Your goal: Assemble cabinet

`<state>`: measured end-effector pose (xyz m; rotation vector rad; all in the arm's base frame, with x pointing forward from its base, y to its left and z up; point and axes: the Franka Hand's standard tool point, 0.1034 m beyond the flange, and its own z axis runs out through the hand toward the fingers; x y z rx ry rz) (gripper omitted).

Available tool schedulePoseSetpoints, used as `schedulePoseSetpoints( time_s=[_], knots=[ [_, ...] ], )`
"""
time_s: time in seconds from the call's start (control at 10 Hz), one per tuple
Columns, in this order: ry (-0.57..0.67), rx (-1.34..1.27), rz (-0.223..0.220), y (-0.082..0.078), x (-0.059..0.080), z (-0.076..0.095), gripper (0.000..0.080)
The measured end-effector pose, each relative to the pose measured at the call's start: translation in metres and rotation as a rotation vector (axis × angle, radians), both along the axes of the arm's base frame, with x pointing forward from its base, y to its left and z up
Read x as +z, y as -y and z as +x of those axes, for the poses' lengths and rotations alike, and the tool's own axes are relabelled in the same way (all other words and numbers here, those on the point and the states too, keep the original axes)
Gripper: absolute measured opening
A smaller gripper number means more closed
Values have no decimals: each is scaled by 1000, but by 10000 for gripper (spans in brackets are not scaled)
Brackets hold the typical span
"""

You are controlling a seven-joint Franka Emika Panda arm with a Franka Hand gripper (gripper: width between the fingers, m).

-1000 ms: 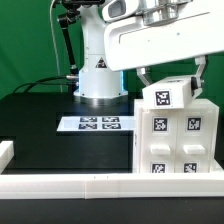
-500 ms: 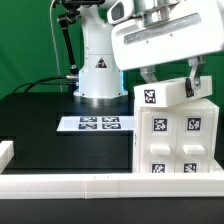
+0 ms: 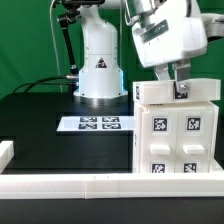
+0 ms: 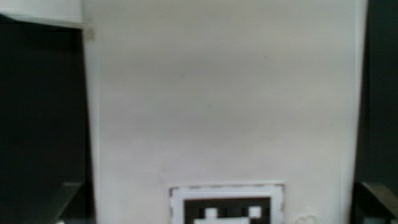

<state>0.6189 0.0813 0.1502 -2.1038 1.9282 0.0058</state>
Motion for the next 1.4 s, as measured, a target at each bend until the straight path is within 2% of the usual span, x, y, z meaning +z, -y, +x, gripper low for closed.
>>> schedulePoseSetpoints(
  time_s=[0.4,0.8,0.9,1.1,1.2,1.4],
  knots=[
    [-121,-431,109,-1,-1,-3,560],
    [-170,-590,141,-1,-1,-4,560],
    [-177,-613,162,-5,-1,-4,560],
    [-168,-574,166,-8,0,-5,753],
    [-159,-563,178,-9,6,-6,785],
    [-134,-556,201,-10,23,-2,797]
  ],
)
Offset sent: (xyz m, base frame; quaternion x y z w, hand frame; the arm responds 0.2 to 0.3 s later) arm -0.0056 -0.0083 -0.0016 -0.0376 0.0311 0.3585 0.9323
